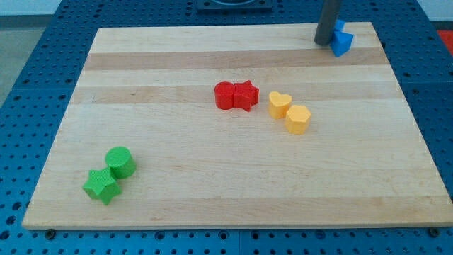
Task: Point your arm to the center
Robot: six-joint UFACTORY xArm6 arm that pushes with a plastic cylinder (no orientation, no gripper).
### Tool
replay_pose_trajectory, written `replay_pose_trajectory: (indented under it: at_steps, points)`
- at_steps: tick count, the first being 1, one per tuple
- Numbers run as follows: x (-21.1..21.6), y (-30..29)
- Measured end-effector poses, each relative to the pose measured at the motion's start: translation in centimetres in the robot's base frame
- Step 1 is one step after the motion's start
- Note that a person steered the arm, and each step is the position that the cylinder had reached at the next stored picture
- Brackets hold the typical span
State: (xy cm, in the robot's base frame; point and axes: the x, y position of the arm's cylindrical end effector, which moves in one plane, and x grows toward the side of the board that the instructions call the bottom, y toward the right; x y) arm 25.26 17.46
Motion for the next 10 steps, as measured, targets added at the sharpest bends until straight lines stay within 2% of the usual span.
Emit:
replay_pose_trajectory:
  at_steps: [2,3,6,8,9,10]
  points:
    - [2.6,-3.2]
    - [4.2,-6.9]
    - [6.8,-23.5]
    - [12.1,-29.8]
    - [15.4,-30.8]
    - [19.6,-29.4]
